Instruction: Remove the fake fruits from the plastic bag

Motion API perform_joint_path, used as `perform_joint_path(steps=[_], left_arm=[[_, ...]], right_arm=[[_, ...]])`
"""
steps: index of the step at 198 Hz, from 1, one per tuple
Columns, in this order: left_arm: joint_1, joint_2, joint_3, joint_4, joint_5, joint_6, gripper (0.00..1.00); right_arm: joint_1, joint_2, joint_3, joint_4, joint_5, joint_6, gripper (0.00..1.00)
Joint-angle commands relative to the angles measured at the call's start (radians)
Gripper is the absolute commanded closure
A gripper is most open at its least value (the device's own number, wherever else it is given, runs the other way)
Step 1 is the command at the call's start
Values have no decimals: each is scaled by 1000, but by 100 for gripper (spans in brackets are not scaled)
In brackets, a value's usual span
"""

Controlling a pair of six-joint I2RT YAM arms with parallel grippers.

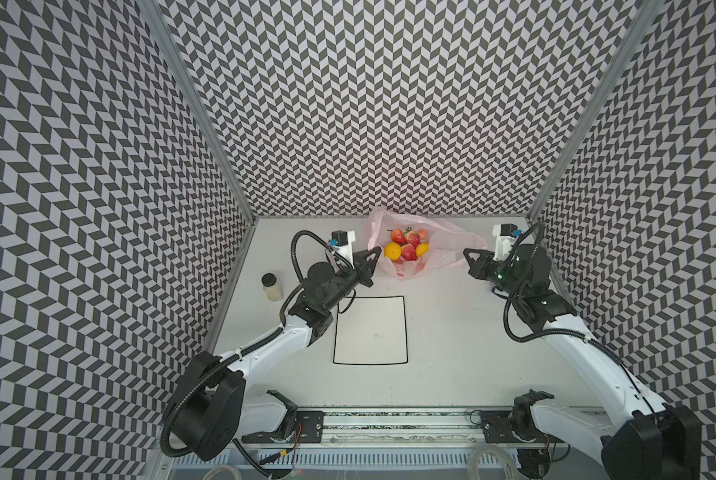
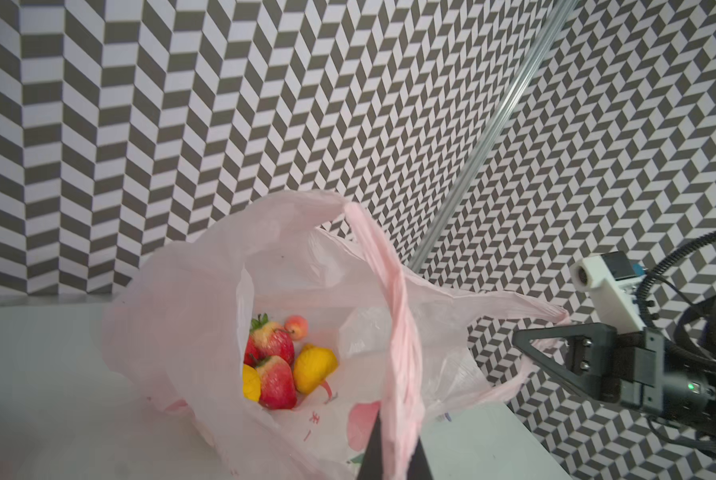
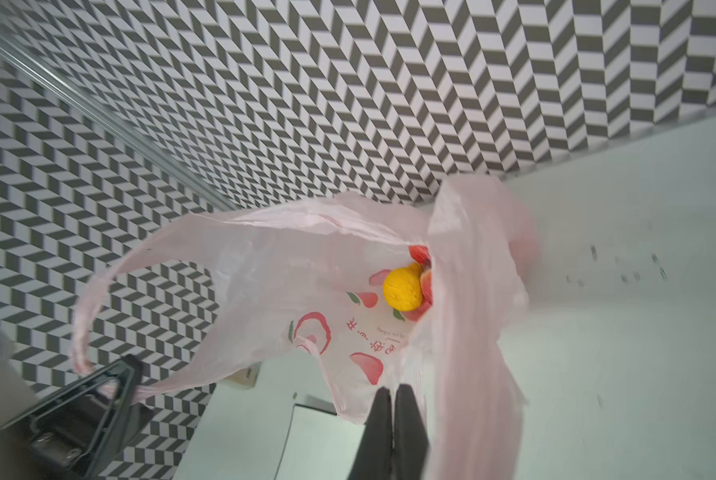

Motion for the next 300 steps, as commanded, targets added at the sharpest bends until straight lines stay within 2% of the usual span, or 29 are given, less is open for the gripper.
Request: perform_joint_path(steps=[1, 28, 55, 68, 82, 102, 124, 141, 156, 179, 194, 210, 230, 251, 264, 279, 300], left_arm=[[-57, -62, -33, -48, -83, -31, 100], [-124, -115, -67, -111, -132, -42, 100], [-145, -140, -87, -113, -158, -52, 100], [-146, -132, -82, -115, -152, -46, 100], [-145, -115, -76, -106, -139, -46, 100], [-150, -84, -63, -95, -127, -59, 100], [-160, -53, -43, -90, -128, -68, 100], [-166, -27, -21, -89, -132, -73, 100], [-169, -9, -7, -89, -139, -76, 100], [-173, 3, -2, -83, -146, -86, 100], [-175, 5, 1, -83, -147, -86, 100], [-174, 5, 4, -90, -147, -86, 100], [-175, 4, 7, -97, -148, -84, 100], [-175, 3, 8, -103, -146, -84, 100], [-178, -1, 5, -104, -147, -85, 100], [-179, -2, 5, -105, -147, -86, 100], [-184, -5, 11, -117, -146, -87, 100]], right_arm=[[-3, -86, -51, -88, 60, -37, 100], [-3, -196, -101, -131, 129, -33, 100], [-3, -271, -130, -135, 206, -27, 100], [-3, -277, -145, -134, 228, -30, 95], [-3, -269, -156, -138, 241, -30, 82], [-3, -256, -123, -208, 276, -19, 53], [-3, -285, -56, -307, 326, -42, 31], [-2, -335, 7, -398, 399, -62, 17], [-3, -383, 61, -468, 497, -68, 10], [-3, -450, 125, -524, 601, -86, 9], [-3, -488, 153, -500, 604, -114, 12], [-4, -527, 162, -395, 491, -185, 20], [-4, -539, 148, -236, 231, -254, 32], [-1, -469, 154, -132, -57, -237, 41], [5, -415, 144, -72, -173, -201, 47], [42, -364, 114, 11, -215, -192, 51], [190, -283, 90, 66, -113, -291, 51]])
